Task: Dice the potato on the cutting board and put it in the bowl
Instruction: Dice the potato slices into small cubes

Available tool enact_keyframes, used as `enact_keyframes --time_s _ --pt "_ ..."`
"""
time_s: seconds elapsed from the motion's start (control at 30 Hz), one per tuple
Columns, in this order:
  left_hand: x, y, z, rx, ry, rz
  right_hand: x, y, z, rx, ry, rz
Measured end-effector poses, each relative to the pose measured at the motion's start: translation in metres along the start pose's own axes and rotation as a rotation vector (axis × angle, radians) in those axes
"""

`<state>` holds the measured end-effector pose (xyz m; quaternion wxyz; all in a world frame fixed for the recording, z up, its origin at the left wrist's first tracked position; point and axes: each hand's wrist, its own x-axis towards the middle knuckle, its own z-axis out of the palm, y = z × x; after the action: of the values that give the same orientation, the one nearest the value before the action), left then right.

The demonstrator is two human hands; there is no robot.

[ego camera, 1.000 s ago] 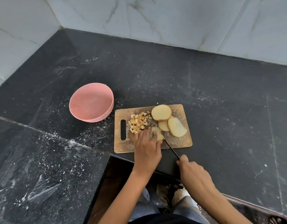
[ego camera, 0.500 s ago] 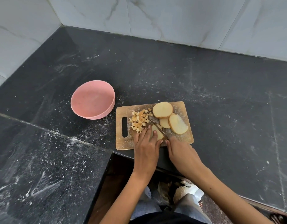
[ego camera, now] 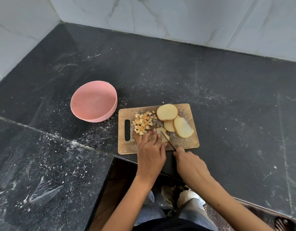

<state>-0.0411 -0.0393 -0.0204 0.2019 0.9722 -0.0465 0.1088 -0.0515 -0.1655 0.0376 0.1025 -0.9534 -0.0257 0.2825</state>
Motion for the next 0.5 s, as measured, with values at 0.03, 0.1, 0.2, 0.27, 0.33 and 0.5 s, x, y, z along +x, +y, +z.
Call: enact_keyframes --time_s 0.03,0.1,0.2,0.27,0.33,0.5 --pt "0.000 0.000 0.000 -0.001 -0.005 -0.003 -0.005 0.003 0.001 -0.001 -0.017 0.005" --pt "0.000 0.000 0.000 -0.008 -0.014 -0.010 -0.014 0.010 0.005 -0.011 -0.042 0.014" --pt "0.000 -0.001 0.000 -0.015 -0.006 -0.014 -0.026 0.019 0.010 0.016 -0.044 0.010" --pt "0.000 -0.002 0.001 -0.025 -0.001 -0.010 -0.032 0.023 0.009 0.053 -0.021 0.000" --pt "-0.002 -0.003 0.002 -0.024 -0.010 -0.001 -0.034 0.024 0.004 0.102 0.023 -0.011" --pt "-0.009 -0.002 0.000 0.091 0.030 0.004 -0.020 0.009 -0.011 0.197 0.112 -0.042"
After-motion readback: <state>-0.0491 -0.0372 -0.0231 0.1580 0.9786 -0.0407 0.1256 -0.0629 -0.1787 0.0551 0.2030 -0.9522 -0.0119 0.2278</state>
